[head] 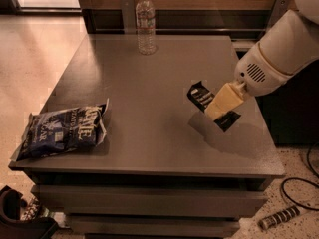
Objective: Move rxbar chocolate near blue chip bag
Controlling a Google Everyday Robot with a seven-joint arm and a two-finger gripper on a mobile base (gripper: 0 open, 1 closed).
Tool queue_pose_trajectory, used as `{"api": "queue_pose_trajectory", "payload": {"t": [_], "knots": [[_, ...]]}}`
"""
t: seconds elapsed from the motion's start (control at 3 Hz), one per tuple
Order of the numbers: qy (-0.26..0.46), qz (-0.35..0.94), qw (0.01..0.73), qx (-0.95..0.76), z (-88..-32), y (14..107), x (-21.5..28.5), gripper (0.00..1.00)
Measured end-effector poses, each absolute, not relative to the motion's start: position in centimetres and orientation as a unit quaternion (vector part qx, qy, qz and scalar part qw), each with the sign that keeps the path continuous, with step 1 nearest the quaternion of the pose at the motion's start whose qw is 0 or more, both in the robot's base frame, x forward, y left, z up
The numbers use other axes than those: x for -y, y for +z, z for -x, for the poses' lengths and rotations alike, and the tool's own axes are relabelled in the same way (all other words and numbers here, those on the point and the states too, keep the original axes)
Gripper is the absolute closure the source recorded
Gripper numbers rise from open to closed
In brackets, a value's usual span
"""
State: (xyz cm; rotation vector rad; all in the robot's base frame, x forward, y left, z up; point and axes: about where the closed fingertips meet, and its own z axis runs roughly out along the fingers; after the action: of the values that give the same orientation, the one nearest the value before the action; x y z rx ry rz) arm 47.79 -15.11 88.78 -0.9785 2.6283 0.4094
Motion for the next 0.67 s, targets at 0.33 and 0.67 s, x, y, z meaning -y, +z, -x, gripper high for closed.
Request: {"api": "queue_pose_trajectory", "payload": {"t": [0.33, 0.67], "knots": [[0.167, 0.421, 0.157, -0.878, -45.5, 89.1, 10.3, 1.00], [0.167, 0.474, 0.159, -0.850, -44.6, 89.1, 5.8, 1.00]]}}
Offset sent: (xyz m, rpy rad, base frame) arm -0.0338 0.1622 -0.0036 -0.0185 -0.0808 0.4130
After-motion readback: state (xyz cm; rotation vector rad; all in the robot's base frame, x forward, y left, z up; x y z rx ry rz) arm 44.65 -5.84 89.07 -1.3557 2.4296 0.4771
